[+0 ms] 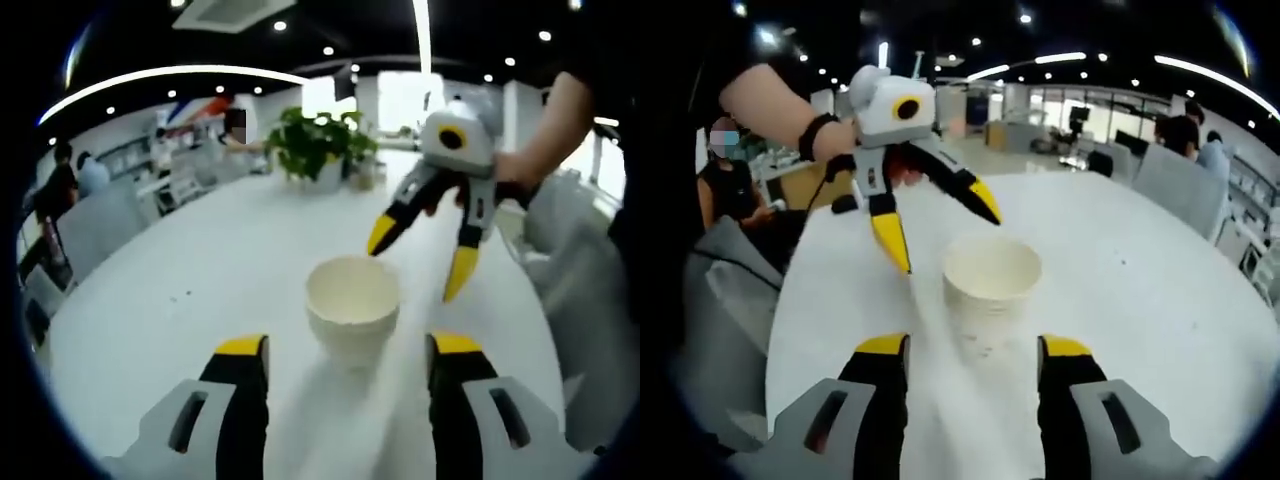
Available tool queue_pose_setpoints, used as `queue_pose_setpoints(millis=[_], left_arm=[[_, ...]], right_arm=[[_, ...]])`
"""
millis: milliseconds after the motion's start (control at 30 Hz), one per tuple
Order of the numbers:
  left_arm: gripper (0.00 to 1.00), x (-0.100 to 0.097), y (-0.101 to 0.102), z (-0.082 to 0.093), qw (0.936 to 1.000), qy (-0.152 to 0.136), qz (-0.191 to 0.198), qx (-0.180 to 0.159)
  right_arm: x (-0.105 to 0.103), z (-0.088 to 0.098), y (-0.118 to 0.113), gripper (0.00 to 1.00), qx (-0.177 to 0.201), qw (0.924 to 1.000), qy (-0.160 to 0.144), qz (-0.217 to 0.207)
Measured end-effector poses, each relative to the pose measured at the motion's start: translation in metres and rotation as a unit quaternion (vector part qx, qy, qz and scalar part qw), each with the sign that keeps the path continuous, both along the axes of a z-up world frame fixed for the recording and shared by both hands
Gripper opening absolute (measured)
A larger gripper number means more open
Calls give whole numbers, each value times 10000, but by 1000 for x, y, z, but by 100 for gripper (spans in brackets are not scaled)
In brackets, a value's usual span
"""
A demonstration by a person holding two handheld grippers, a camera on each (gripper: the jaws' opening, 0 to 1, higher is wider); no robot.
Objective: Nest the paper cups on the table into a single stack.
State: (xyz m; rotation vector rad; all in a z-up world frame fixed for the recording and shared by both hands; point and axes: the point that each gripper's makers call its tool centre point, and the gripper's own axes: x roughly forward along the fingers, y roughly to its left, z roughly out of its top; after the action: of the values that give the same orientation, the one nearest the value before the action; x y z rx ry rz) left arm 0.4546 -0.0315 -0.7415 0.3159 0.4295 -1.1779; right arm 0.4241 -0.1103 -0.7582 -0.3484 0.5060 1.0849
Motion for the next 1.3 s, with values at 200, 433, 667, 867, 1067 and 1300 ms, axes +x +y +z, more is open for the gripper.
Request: queue_pose_setpoints(millis=[200, 433, 667, 867, 1067, 1300], left_arm=[[68, -12, 8, 20, 9989, -9, 363, -301], [78, -31, 22, 35, 9954, 57, 759, -580], [92, -52, 37, 39, 9928, 162, 1040, -578], [99, -70, 44, 41, 9919, 299, 1115, -532], [99, -81, 46, 51, 9914, 226, 1127, -620], [99, -91, 43, 55, 9923, 179, 1080, -576]], right_arm=[[-11, 14, -9, 55, 213, 9991, -25, -377], [-27, 29, -15, 67, 504, 9955, 2, -806], [-50, 38, -17, 85, 676, 9937, 5, -897], [-61, 47, -21, 97, 851, 9910, 20, -1030], [-71, 43, -27, 100, 753, 9922, -12, -997], [-79, 41, -29, 100, 828, 9907, -29, -1075]])
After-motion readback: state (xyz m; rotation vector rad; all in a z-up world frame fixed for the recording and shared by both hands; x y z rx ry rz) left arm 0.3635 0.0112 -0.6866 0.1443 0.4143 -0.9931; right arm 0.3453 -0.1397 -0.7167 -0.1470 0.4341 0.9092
